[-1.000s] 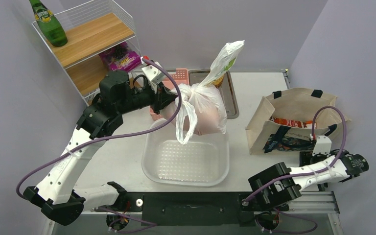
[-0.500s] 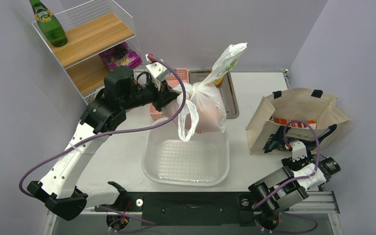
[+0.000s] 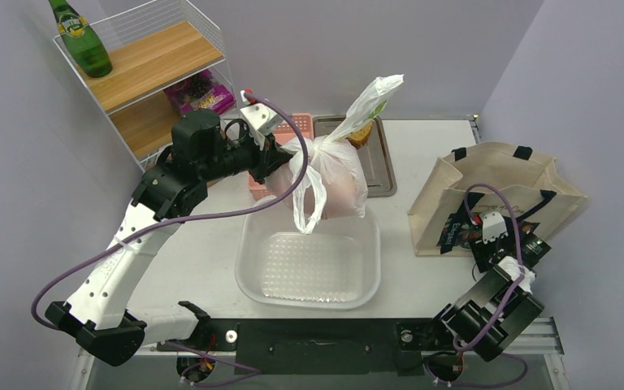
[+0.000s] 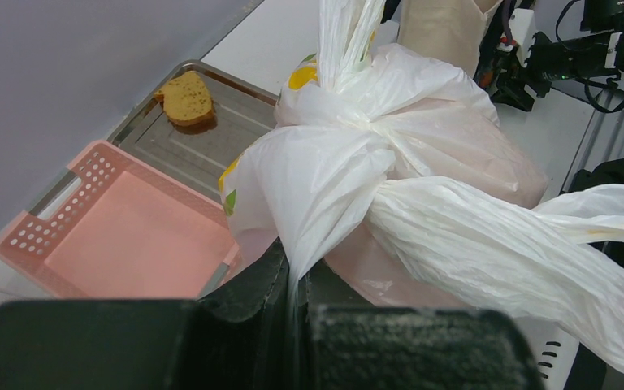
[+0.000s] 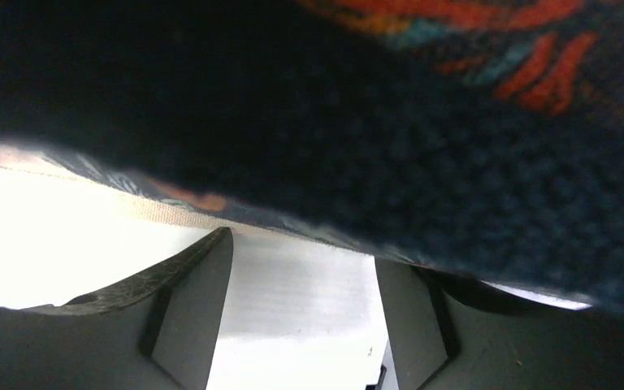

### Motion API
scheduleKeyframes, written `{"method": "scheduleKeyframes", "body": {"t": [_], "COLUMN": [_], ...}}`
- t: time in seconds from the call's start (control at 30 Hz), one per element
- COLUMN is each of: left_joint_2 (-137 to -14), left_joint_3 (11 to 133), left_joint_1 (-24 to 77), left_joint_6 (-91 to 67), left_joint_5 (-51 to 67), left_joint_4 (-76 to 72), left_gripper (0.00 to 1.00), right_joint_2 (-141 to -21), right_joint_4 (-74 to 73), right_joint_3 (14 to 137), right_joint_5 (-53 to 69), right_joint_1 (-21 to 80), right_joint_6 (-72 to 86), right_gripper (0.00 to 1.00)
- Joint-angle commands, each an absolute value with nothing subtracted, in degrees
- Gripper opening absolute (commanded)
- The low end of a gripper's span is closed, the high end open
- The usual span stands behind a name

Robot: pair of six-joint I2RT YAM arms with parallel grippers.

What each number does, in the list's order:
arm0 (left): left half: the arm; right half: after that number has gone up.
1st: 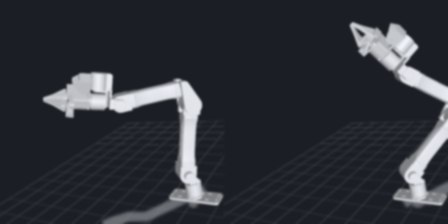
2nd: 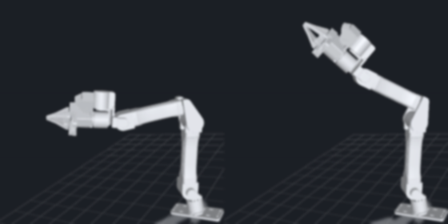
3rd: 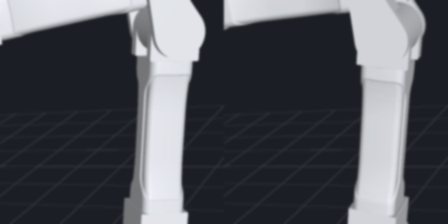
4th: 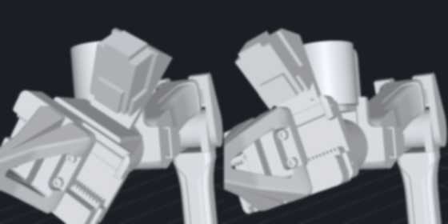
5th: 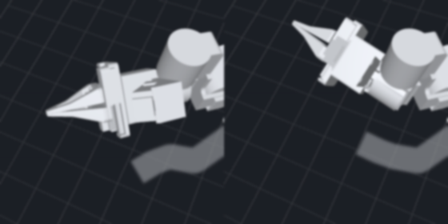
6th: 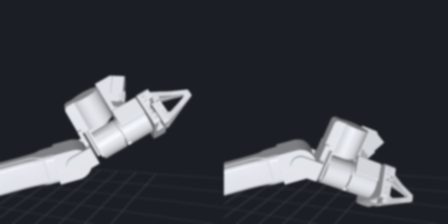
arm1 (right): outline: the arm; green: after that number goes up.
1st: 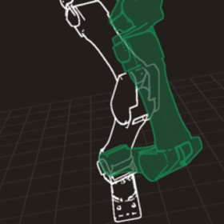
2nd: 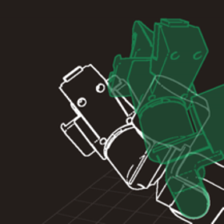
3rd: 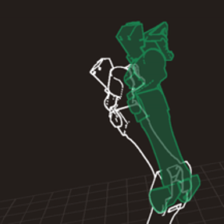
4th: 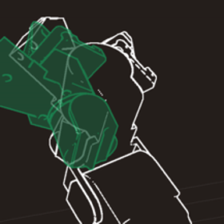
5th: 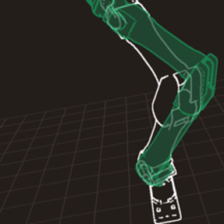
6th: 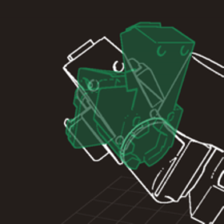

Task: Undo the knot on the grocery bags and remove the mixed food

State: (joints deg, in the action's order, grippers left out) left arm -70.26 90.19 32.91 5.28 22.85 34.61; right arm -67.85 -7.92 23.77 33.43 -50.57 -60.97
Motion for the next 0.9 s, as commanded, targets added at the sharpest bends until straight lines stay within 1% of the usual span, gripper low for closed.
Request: {"method": "scheduleKeyframes", "body": {"t": [0.0, 0.23, 0.4, 0.53, 0.87], "left_joint_2": [-69.6, -69.9, -70.1, -70.3, -71.7], "left_joint_3": [92.0, 91.2, 90.9, 90.9, 90.3], "left_joint_1": [31.5, 29.1, 26.9, 25.3, 21.7], "left_joint_6": [6.0, 5.4, 5.2, 5.7, 5.8], "left_joint_5": [22.7, 24.2, 25.1, 25.9, 27.1], "left_joint_4": [32.8, 32.5, 32.5, 32.9, 33.3], "left_gripper": [0.00, 0.00, 0.00, 0.00, 0.00], "right_joint_2": [-70.2, -73.8, -78.9, -84.4, -98.8], "right_joint_4": [2.5, 12.1, 17.5, 17.7, 13.7], "right_joint_3": [24.2, 25.3, 28.7, 34.4, 52.3], "right_joint_5": [29.5, 23.7, 17.4, 15.0, 11.3], "right_joint_1": [-46.0, -36.7, -30.5, -28.0, -23.6], "right_joint_6": [-51.8, -41.0, -35.4, -34.0, -36.4], "right_gripper": [0.61, 0.61, 0.60, 0.59, 0.59]}}
